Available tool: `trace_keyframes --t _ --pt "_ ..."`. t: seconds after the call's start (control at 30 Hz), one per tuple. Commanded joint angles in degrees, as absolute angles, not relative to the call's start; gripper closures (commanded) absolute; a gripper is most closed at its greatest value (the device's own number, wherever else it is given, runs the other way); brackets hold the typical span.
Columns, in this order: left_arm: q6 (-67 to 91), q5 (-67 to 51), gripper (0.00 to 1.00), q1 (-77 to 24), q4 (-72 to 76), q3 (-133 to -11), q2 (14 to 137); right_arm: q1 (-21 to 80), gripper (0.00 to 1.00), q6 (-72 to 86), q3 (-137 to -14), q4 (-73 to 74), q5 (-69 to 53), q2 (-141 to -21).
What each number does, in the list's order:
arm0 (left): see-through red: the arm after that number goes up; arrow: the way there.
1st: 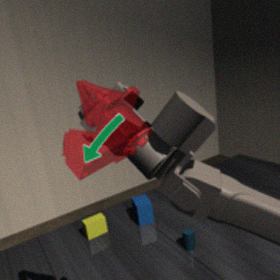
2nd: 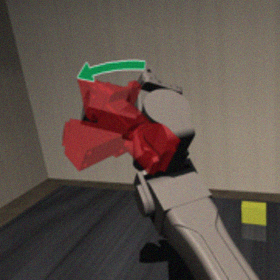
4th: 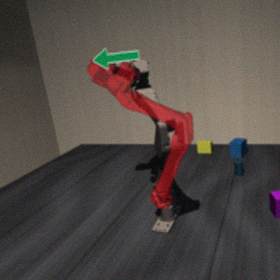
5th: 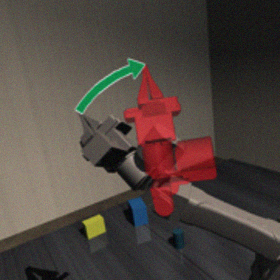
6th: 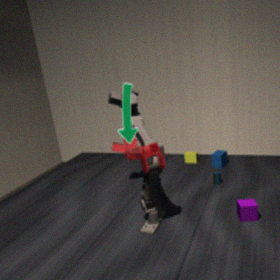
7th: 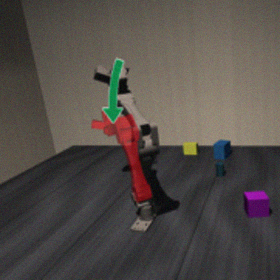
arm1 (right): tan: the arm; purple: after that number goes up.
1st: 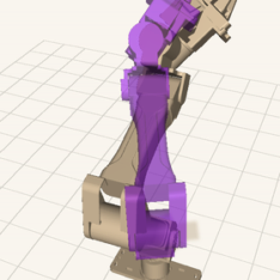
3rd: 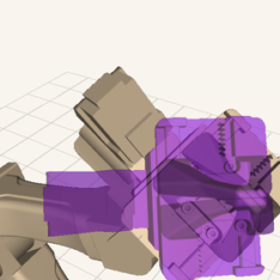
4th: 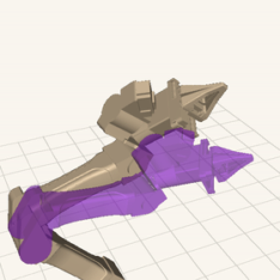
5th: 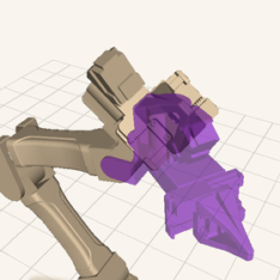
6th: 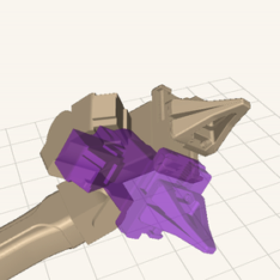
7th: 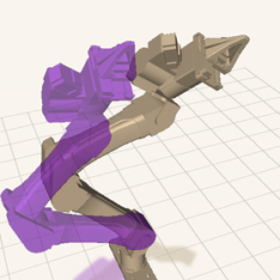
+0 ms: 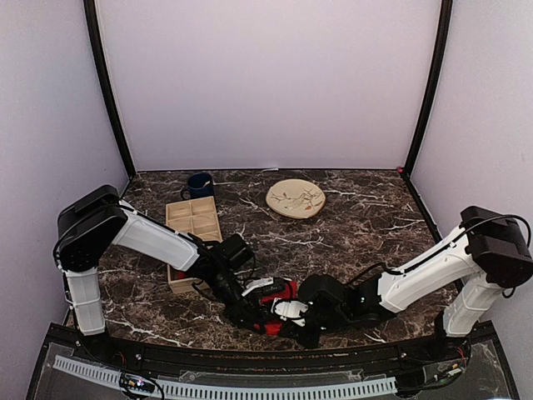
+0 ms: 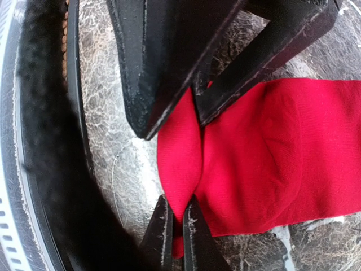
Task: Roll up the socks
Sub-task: Roll the sock at the center of the board.
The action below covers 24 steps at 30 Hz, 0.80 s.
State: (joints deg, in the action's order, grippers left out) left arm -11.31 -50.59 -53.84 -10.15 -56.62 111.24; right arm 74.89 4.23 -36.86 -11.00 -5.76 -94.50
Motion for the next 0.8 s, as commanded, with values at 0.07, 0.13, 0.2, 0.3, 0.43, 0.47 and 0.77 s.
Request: trace_keyframes --t 0.07,0.13,0.2,0.3,0.43,0.47,0.77 --pt "-9.7 -37.2 0.7 -53.1 -13.29 -53.81 111.69 74.14 1.0 7.38 -35.27 -11.09 -6.44 -94.59" --pt "-9.13 -36.19 0.68 -53.02 -13.18 -53.48 111.34 73.95 1.0 7.97 -34.55 -11.54 -6.41 -94.36" --pt "-8.55 -35.12 0.67 -52.92 -12.96 -53.06 111.06 73.72 1.0 8.44 -34.25 -11.85 -6.51 -94.38" --pt "-7.5 -33.35 0.65 -52.61 -13.12 -52.68 110.83 73.69 1.0 8.85 -33.78 -12.45 -6.15 -94.46" --pt "-6.41 -30.62 0.63 -52.32 -14.66 -53.08 110.92 73.57 1.0 9.2 -33.66 -12.93 -5.84 -94.5" --pt "-6.03 -29.94 0.63 -52.11 -14.77 -53.04 110.92 73.48 1.0 9.22 -33.71 -12.9 -5.81 -94.61" --pt "-3.56 -27.5 0.61 -50.97 -15.38 -53.2 111.42 73.12 1.0 10.29 -32.79 -12.98 -4.96 -94.29"
